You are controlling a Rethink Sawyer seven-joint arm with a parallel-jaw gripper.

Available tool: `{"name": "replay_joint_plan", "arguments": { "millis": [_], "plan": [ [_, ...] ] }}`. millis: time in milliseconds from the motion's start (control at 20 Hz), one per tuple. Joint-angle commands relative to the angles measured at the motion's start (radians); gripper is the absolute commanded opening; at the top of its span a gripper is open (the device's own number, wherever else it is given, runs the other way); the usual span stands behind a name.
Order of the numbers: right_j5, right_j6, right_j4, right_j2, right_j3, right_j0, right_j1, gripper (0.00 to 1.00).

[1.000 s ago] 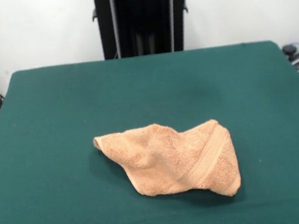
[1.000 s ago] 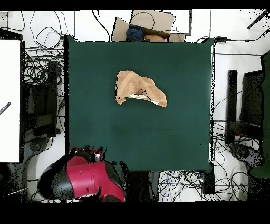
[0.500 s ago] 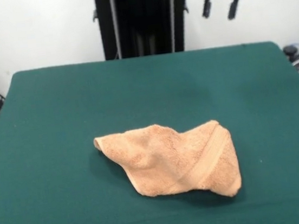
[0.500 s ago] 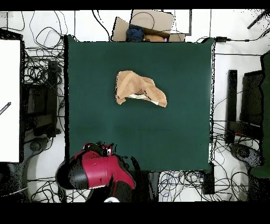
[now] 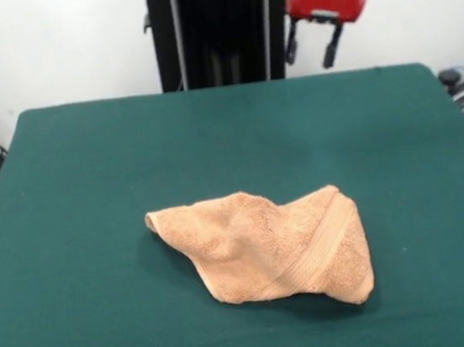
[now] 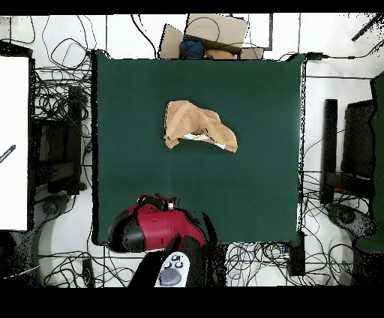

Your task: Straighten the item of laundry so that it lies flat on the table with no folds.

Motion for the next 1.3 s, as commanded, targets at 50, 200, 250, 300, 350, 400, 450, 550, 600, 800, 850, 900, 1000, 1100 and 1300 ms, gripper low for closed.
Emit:
{"name": "replay_joint_plan", "arguments": {
  "millis": [50, 200, 250, 300, 350, 400, 450, 550, 600, 800, 850, 900, 1000, 1100, 1300],
  "plan": [
    [-0.013, 0.046, -0.049, 0.030, -0.109, -0.068, 0.076, 1.00],
    [0.028, 0.034, -0.041, 0.050, -0.163, -0.085, 0.105, 1.00],
    [0.029, 0.030, -0.039, 0.059, -0.185, -0.093, 0.125, 1.00],
    [0.031, 0.027, -0.037, 0.068, -0.208, -0.101, 0.145, 1.00],
    [0.025, 0.026, -0.037, 0.071, -0.232, -0.104, 0.170, 1.00],
    [0.031, 0.025, -0.036, 0.069, -0.261, -0.101, 0.195, 1.00],
    [0.041, 0.021, -0.034, 0.071, -0.286, -0.104, 0.214, 1.00],
    [0.071, 0.009, -0.029, 0.083, -0.334, -0.117, 0.241, 1.00],
    [0.084, 0.005, -0.025, 0.089, -0.353, -0.122, 0.251, 1.00],
    [0.149, -0.011, -0.012, 0.113, -0.425, -0.144, 0.278, 1.00],
    [0.157, -0.015, -0.012, 0.117, -0.441, -0.148, 0.286, 1.00],
    [0.168, -0.014, -0.009, 0.123, -0.462, -0.150, 0.298, 1.00],
    [0.203, -0.018, -0.003, 0.131, -0.505, -0.155, 0.318, 1.00],
    [0.226, -0.014, -0.001, 0.134, -0.536, -0.154, 0.336, 1.00],
    [0.265, -0.017, -0.002, 0.144, -0.599, -0.162, 0.366, 1.00]
  ]
}}
